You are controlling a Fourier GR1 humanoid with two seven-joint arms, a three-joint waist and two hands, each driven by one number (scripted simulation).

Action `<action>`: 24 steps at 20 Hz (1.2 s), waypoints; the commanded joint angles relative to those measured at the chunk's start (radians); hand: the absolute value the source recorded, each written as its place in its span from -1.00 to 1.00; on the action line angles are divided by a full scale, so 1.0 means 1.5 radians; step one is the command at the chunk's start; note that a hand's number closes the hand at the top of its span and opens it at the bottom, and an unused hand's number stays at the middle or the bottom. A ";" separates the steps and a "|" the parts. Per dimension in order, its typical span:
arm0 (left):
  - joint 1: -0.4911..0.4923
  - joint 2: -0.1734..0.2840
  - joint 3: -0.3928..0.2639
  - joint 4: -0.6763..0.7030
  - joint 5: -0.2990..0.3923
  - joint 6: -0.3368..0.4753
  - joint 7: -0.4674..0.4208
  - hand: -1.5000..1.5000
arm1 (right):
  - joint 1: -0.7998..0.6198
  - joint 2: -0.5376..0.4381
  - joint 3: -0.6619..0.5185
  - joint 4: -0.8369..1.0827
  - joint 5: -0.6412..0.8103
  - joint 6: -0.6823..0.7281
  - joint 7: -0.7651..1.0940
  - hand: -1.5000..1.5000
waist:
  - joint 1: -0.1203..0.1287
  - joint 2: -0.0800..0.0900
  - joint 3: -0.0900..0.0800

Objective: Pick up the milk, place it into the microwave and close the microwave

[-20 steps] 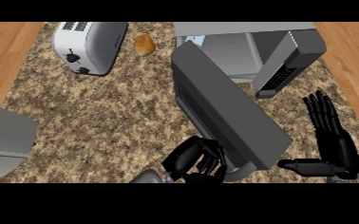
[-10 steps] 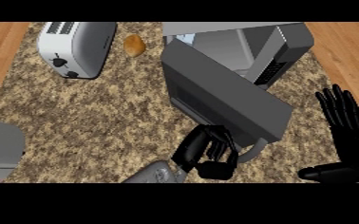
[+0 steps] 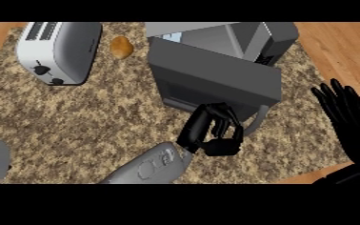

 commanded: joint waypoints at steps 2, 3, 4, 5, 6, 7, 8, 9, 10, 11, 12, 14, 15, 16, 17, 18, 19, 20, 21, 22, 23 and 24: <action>-0.072 -0.004 0.038 0.033 0.063 0.032 -0.001 1.00 | -0.004 0.000 0.014 -0.022 -0.031 0.021 0.022 -1.00 | -0.029 0.010 0.001; -0.082 -0.004 0.041 0.043 0.072 0.042 0.006 1.00 | -0.018 -0.021 -0.002 -0.027 -0.047 0.028 0.031 -1.00 | -0.032 0.009 0.001; -0.103 -0.004 0.046 0.053 0.080 0.037 0.007 1.00 | -0.008 -0.020 0.000 -0.032 -0.058 0.034 0.035 -1.00 | -0.037 0.008 0.001; -0.101 -0.004 0.049 0.059 0.091 0.047 0.005 1.00 | -0.016 -0.016 0.006 -0.039 -0.058 0.030 0.038 -1.00 | -0.043 0.011 0.001; -0.111 -0.004 0.054 0.073 0.099 0.047 0.009 1.00 | -0.019 -0.017 0.003 -0.035 -0.067 0.031 0.041 -1.00 | -0.047 0.016 0.001; -0.119 -0.004 0.065 0.083 0.111 0.046 0.008 1.00 | -0.020 -0.020 0.006 -0.041 -0.071 0.033 0.049 -1.00 | -0.049 0.017 0.001; -0.121 -0.004 0.078 0.092 0.122 0.047 -0.003 1.00 | -0.017 -0.016 0.006 -0.046 -0.081 0.034 0.049 -1.00 | -0.052 0.018 0.000; -0.125 -0.004 0.086 0.086 0.136 0.052 -0.011 1.00 | -0.029 -0.030 -0.004 -0.042 -0.091 0.039 0.054 -1.00 | -0.053 0.021 0.000; -0.133 -0.004 0.095 0.091 0.146 0.048 -0.018 1.00 | -0.022 -0.023 0.006 -0.048 -0.090 0.037 0.061 -1.00 | -0.059 0.023 -0.001; -0.124 -0.004 0.117 0.078 0.164 0.052 -0.046 1.00 | -0.029 -0.026 0.003 -0.051 -0.096 0.039 0.060 -1.00 | -0.057 0.025 -0.003; -0.135 -0.004 0.123 0.083 0.175 0.053 -0.044 1.00 | -0.023 -0.030 0.008 -0.054 -0.102 0.047 0.067 -1.00 | -0.068 0.026 -0.003; -0.152 -0.004 0.138 0.100 0.188 0.052 -0.060 1.00 | -0.031 -0.034 0.002 -0.050 -0.112 0.043 0.075 -1.00 | -0.065 0.029 -0.001; -0.149 -0.004 0.141 0.106 0.197 0.049 -0.068 1.00 | -0.035 -0.038 -0.001 -0.053 -0.120 0.043 0.080 -1.00 | -0.070 0.031 -0.002; -0.161 -0.004 0.148 0.114 0.204 0.041 -0.076 1.00 | -0.033 -0.038 0.004 -0.058 -0.121 0.043 0.086 -1.00 | -0.070 0.030 -0.002; -0.166 -0.004 0.158 0.124 0.213 0.041 -0.077 1.00 | -0.034 -0.038 0.002 -0.065 -0.124 0.037 0.090 -1.00 | -0.075 0.031 -0.002; -0.171 -0.004 0.158 0.132 0.218 0.037 -0.085 1.00 | -0.036 -0.046 -0.002 -0.065 -0.134 0.048 0.089 -1.00 | -0.080 0.032 -0.001; -0.169 -0.004 0.157 0.138 0.220 0.040 -0.096 1.00 | -0.044 -0.050 -0.001 -0.072 -0.139 0.045 0.098 -1.00 | -0.076 0.031 -0.002; -0.174 -0.004 0.160 0.140 0.228 0.037 -0.099 1.00 | -0.040 -0.047 0.004 -0.066 -0.134 0.045 0.100 -1.00 | -0.079 0.036 -0.001; -0.171 -0.004 0.156 0.143 0.233 0.035 -0.108 1.00 | -0.051 -0.049 0.000 -0.071 -0.141 0.041 0.102 -1.00 | -0.075 0.035 -0.001; -0.177 -0.004 0.157 0.147 0.237 0.037 -0.110 1.00 | -0.047 -0.053 -0.007 -0.072 -0.147 0.044 0.101 -1.00 | -0.084 0.034 0.000; -0.180 -0.004 0.159 0.145 0.247 0.037 -0.111 1.00 | -0.054 -0.061 -0.009 -0.075 -0.148 0.042 0.109 -1.00 | -0.084 0.033 0.000; -0.183 -0.004 0.163 0.152 0.248 0.029 -0.121 1.00 | -0.056 -0.057 -0.005 -0.076 -0.153 0.041 0.110 -1.00 | -0.078 0.035 0.000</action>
